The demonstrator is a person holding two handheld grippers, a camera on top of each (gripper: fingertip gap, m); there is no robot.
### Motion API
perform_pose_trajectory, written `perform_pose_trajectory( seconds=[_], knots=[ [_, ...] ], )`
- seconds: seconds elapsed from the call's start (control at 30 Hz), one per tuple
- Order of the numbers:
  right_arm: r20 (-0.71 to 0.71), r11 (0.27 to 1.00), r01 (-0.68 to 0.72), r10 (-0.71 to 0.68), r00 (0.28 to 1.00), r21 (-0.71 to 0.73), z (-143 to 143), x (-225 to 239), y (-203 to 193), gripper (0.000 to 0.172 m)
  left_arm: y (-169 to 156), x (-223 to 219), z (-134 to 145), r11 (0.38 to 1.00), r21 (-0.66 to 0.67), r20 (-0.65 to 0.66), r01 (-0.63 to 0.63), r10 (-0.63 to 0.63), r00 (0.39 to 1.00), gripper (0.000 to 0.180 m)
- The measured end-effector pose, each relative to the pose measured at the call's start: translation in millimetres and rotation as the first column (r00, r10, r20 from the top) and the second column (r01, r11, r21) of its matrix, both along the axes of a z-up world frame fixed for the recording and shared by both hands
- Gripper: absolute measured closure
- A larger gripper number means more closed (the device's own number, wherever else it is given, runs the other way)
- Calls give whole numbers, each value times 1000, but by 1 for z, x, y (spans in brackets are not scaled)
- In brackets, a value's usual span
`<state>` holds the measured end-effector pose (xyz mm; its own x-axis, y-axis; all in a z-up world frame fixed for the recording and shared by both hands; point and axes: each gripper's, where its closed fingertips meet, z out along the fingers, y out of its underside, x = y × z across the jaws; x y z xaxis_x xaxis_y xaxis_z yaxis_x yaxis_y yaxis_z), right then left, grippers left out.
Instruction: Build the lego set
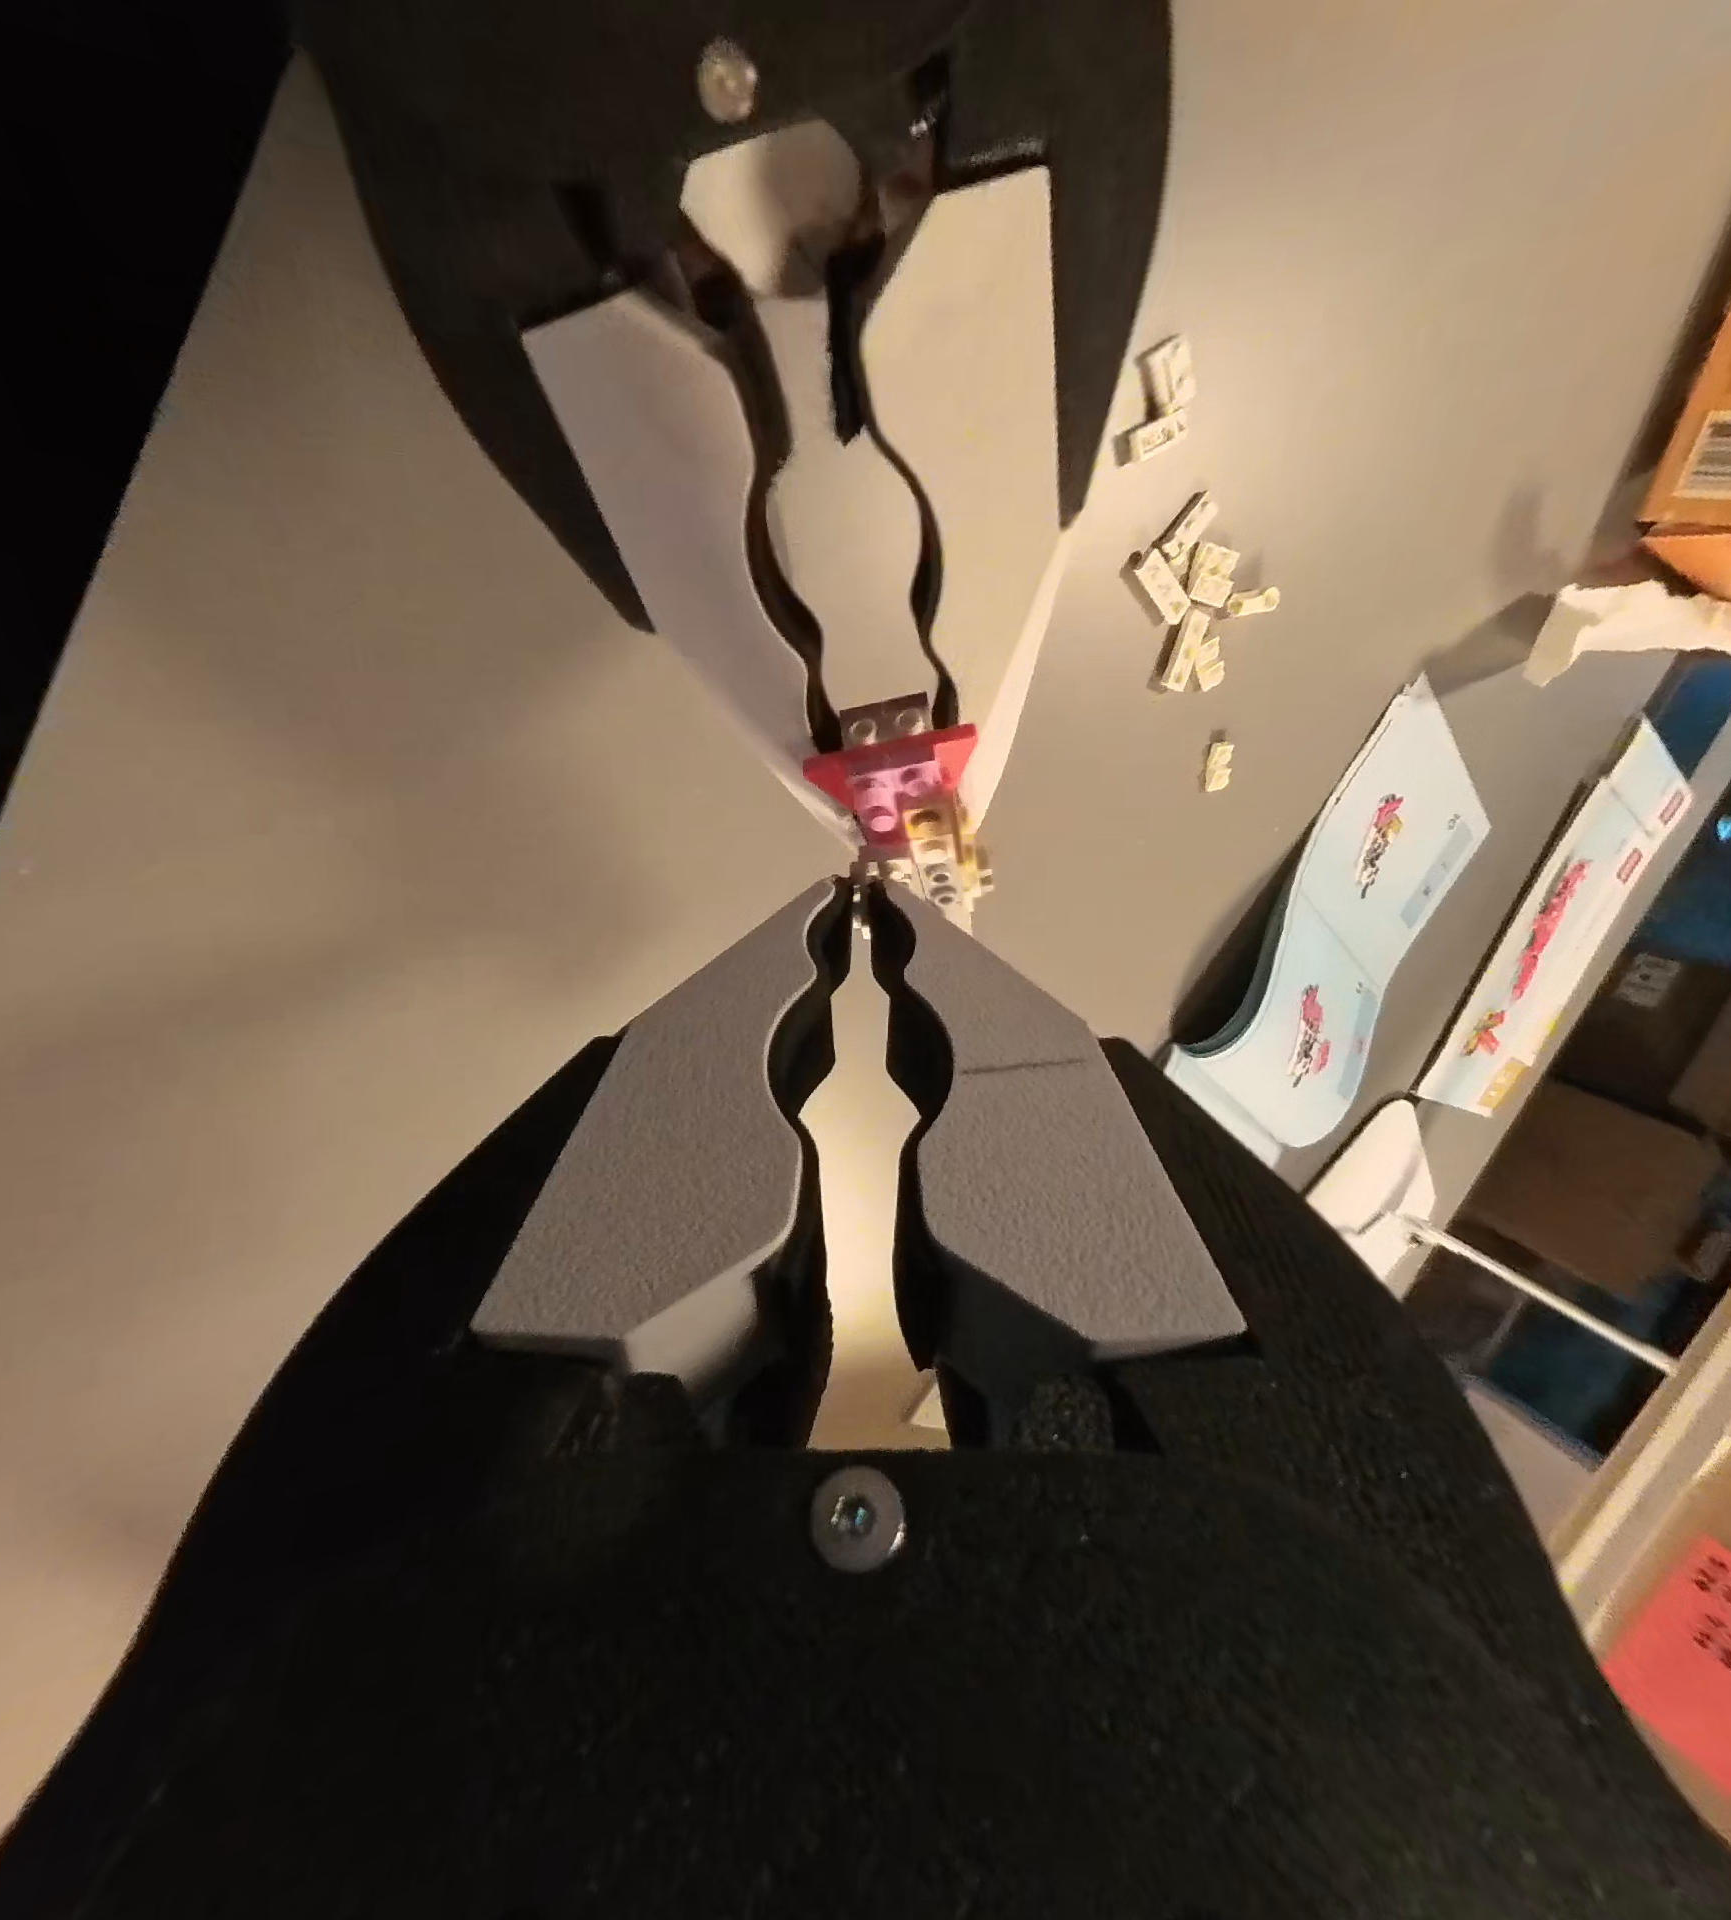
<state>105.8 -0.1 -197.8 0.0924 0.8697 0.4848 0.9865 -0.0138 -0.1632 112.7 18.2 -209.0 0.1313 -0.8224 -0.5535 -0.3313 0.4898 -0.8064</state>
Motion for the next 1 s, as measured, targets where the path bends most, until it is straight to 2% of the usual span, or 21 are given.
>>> perform_pose_trajectory(
  seconds=[0.43,0.8,1.0],
  knots=[
    [-14,999,38,-38,999,-25,-7,1,3,170,3,2,-6,1000,6,-45,-20,20,999,166],
    [-84,1000,14,-12,996,24,-7,0,7,170,6,1,-6,999,-22,-44,-31,30,999,166],
    [-71,1000,7,-8,997,-15,-9,1,5,171,4,2,-9,1000,-3,-63,-23,23,998,166]
  ],
)
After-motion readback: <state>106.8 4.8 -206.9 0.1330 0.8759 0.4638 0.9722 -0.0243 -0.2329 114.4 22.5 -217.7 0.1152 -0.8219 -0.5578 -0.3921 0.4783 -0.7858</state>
